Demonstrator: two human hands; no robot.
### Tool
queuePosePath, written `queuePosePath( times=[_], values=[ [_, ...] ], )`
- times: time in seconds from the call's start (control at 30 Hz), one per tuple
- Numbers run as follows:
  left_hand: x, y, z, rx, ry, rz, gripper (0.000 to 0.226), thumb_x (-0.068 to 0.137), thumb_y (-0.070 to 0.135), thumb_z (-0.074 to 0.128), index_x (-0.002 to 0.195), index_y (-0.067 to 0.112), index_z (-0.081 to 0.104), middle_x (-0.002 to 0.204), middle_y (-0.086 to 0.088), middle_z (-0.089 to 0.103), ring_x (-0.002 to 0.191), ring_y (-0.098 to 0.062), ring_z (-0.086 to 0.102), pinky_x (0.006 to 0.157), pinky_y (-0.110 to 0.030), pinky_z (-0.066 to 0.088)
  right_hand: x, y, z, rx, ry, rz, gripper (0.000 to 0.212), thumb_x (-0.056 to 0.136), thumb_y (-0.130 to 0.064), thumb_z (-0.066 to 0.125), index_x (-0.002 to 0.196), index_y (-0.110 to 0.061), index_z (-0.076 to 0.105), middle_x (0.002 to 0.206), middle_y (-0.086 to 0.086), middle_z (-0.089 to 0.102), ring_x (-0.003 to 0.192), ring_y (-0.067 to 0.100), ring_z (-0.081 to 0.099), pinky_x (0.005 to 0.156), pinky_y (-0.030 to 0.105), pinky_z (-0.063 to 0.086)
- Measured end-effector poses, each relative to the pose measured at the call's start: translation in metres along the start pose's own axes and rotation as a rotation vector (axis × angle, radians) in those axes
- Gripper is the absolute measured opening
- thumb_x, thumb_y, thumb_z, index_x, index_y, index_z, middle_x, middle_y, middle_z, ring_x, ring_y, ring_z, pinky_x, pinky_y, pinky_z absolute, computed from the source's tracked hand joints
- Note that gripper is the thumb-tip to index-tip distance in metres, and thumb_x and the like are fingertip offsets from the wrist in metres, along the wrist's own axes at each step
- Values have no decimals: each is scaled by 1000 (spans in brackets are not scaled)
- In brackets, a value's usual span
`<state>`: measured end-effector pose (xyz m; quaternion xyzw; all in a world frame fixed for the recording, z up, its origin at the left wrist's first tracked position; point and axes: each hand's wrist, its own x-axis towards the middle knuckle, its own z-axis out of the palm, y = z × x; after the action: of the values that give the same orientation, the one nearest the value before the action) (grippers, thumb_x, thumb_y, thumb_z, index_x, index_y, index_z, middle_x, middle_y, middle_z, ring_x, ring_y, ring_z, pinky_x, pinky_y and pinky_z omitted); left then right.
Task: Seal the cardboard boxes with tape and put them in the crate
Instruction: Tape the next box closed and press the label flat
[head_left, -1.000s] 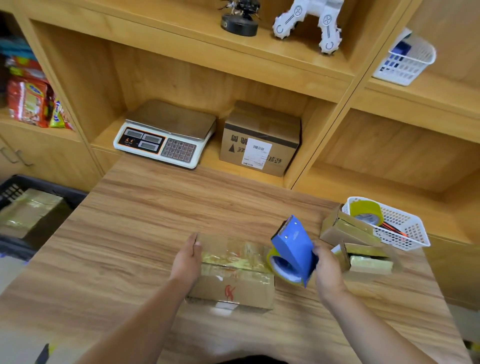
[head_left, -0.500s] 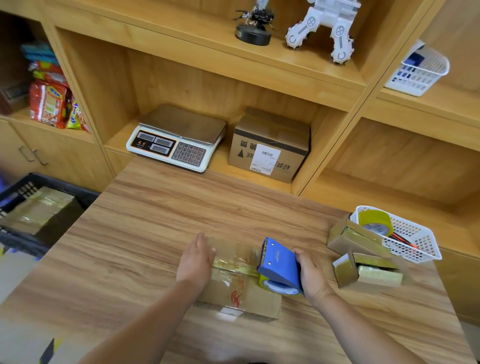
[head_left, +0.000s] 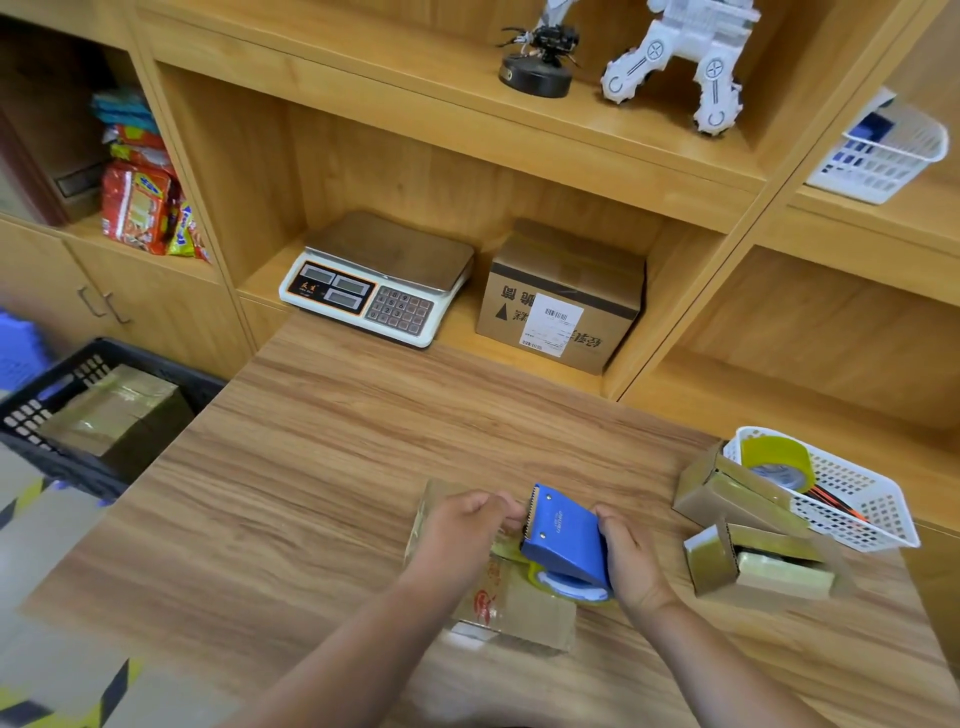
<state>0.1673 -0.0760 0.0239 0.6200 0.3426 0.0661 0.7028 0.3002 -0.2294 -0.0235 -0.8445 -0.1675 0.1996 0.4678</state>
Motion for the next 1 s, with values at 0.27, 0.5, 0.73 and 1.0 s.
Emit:
queuePosePath(
  times=[0.27, 0.5, 0.73, 1.0],
  values=[
    [12, -5, 0, -35, 96, -131, 26, 88, 43, 59, 81, 21, 71, 74, 8, 71, 82, -12, 64, 67, -22, 42, 0, -3, -2, -65, -14, -35, 25, 75, -29, 31, 50, -26, 36, 52, -9, 34, 54, 10, 30, 59, 34, 23],
    [20, -14, 2, 64, 111, -126, 16, 70, 30, 75, 64, 18, 68, 64, 13, 69, 61, 1, 61, 61, -17, 47, -2, -10, -3, -86, -15, -25, 19, 73, -28, 32, 55, -21, 30, 54, -6, 33, 54, 11, 29, 59, 34, 22],
    [26, -17, -7, 176, 149, -85, 23, 74, 18, 70, 57, 34, 70, 61, 17, 67, 51, 6, 56, 59, -21, 45, -7, -18, -8, -135, -82, -58, 19, 75, -28, 31, 59, -19, 32, 54, -9, 34, 54, 11, 31, 59, 34, 23],
    [36, -25, -14, 55, 178, -89, 11, 78, 9, 72, 68, 14, 71, 67, 9, 71, 73, -4, 64, 61, -17, 42, -10, -40, -18, -417, -177, -172, 19, 76, -30, 25, 61, -23, 33, 59, 0, 38, 61, 17, 39, 59, 35, 26]
  ],
)
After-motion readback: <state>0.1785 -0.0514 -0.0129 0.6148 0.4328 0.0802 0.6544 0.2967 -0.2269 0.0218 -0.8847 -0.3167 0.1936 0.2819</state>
